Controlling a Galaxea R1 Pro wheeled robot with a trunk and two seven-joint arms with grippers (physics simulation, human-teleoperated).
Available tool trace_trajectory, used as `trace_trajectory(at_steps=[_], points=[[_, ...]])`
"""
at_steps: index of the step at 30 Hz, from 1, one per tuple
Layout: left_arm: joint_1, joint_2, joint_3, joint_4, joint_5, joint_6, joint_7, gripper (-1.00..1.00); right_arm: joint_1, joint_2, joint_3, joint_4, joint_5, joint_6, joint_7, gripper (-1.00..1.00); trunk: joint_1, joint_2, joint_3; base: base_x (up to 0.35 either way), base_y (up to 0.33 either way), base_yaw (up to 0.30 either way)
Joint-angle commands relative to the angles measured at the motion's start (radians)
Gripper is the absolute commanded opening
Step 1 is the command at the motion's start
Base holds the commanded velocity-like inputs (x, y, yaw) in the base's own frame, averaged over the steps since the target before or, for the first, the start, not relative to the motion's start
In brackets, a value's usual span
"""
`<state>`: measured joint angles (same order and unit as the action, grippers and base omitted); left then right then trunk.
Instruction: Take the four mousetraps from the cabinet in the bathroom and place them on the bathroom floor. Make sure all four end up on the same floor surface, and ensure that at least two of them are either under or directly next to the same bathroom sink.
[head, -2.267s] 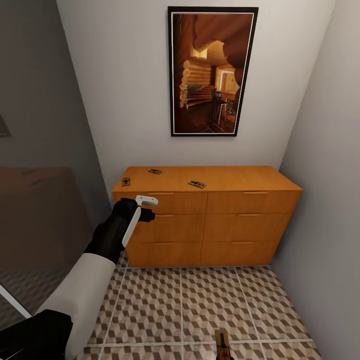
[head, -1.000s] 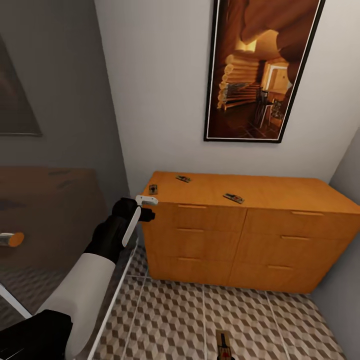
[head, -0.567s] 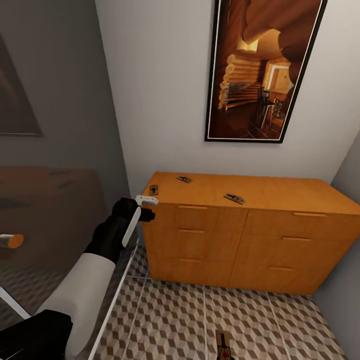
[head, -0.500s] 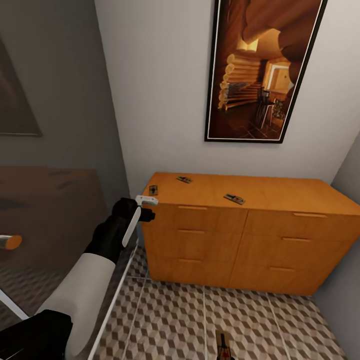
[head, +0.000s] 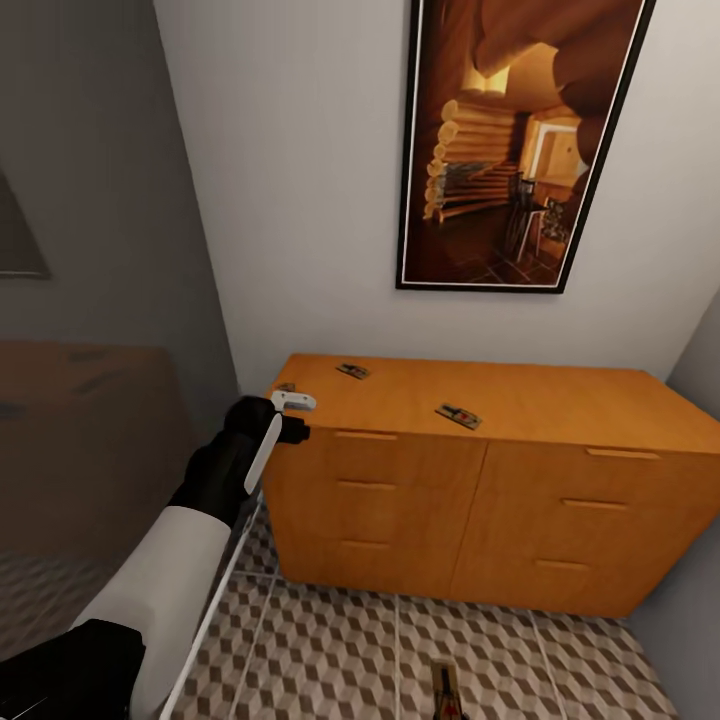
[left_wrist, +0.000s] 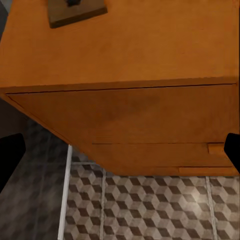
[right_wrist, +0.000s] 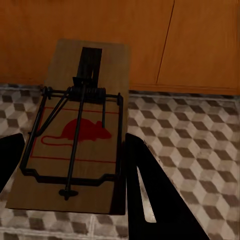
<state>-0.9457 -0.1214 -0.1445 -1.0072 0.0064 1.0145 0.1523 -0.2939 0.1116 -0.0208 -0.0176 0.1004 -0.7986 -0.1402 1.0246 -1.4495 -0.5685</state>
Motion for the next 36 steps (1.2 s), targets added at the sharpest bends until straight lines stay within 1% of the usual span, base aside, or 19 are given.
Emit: trace_trajectory(at_steps=[1, 6, 8, 11, 12, 13, 14, 15, 16, 20, 26, 36], points=[[-0.001, 0.0, -0.001, -0.001, 0.001, 0.004, 0.004, 1.0, -0.001, 0.0, -0.002, 0.001, 0.009, -0.002, -0.005, -1.0, 0.0, 0.0, -0.001, 0.242, -0.163, 0.0], [-0.001, 0.0, -0.001, -0.001, 0.001, 0.004, 0.004, 1.0, -0.001, 0.001, -0.001, 0.001, 0.009, 0.001, -0.006, -1.0, 0.0, 0.0, -0.001, 0.242, -0.161, 0.0], [-0.001, 0.0, -0.001, -0.001, 0.002, 0.004, 0.004, 1.0, -0.001, 0.003, -0.001, 0.001, 0.009, 0.015, -0.007, -1.0, 0.0, 0.0, -0.001, 0.242, -0.106, 0.0], [-0.001, 0.001, 0.0, -0.001, 0.001, 0.004, 0.004, 1.0, -0.001, 0.006, -0.001, 0.001, 0.009, 0.071, -0.007, -1.0, 0.0, 0.0, -0.001, 0.242, -0.041, 0.0], [-0.001, 0.001, 0.0, -0.001, 0.002, 0.004, 0.004, 1.0, -0.001, 0.007, -0.001, 0.001, 0.009, 0.113, -0.006, -1.0, 0.0, 0.0, -0.001, 0.243, 0.034, 0.0], [-0.001, 0.001, 0.0, -0.001, 0.002, 0.004, 0.004, 1.0, -0.001, 0.008, -0.001, 0.001, 0.009, 0.137, -0.005, -1.0, 0.0, 0.0, -0.001, 0.243, 0.061, 0.0], [-0.001, 0.001, 0.0, -0.001, 0.001, 0.004, 0.004, 1.0, -0.001, 0.008, -0.001, 0.001, 0.009, 0.185, -0.003, -1.0, 0.0, 0.0, -0.001, 0.243, 0.101, 0.0], [-0.001, 0.0, 0.0, -0.001, 0.001, 0.004, 0.004, 1.0, -0.001, 0.009, -0.001, 0.001, 0.009, 0.208, -0.002, -1.0, 0.0, 0.0, -0.001, 0.243, 0.116, 0.0], [-0.001, 0.0, 0.0, -0.001, 0.001, 0.004, 0.004, 1.0, -0.001, 0.009, -0.002, 0.002, 0.008, 0.246, 0.0, -1.0, 0.0, 0.0, -0.001, 0.243, 0.138, 0.0], [-0.001, 0.0, 0.0, -0.002, 0.002, 0.004, 0.004, 1.0, 0.005, 0.009, -0.002, 0.002, 0.007, 0.297, 0.002, -1.0, 0.0, 0.0, -0.001, 0.243, 0.157, 0.0], [-0.001, 0.001, 0.0, -0.003, 0.001, 0.004, 0.004, 1.0, 0.009, 0.009, -0.002, 0.001, 0.007, 0.312, 0.003, -1.0, 0.0, 0.0, -0.001, 0.16, 0.106, 0.0], [-0.001, 0.002, 0.0, -0.005, 0.001, 0.004, 0.004, 1.0, 0.01, 0.008, -0.002, 0.001, 0.007, 0.314, 0.004, -1.0, 0.0, 0.0, -0.001, 0.017, 0.011, 0.0]])
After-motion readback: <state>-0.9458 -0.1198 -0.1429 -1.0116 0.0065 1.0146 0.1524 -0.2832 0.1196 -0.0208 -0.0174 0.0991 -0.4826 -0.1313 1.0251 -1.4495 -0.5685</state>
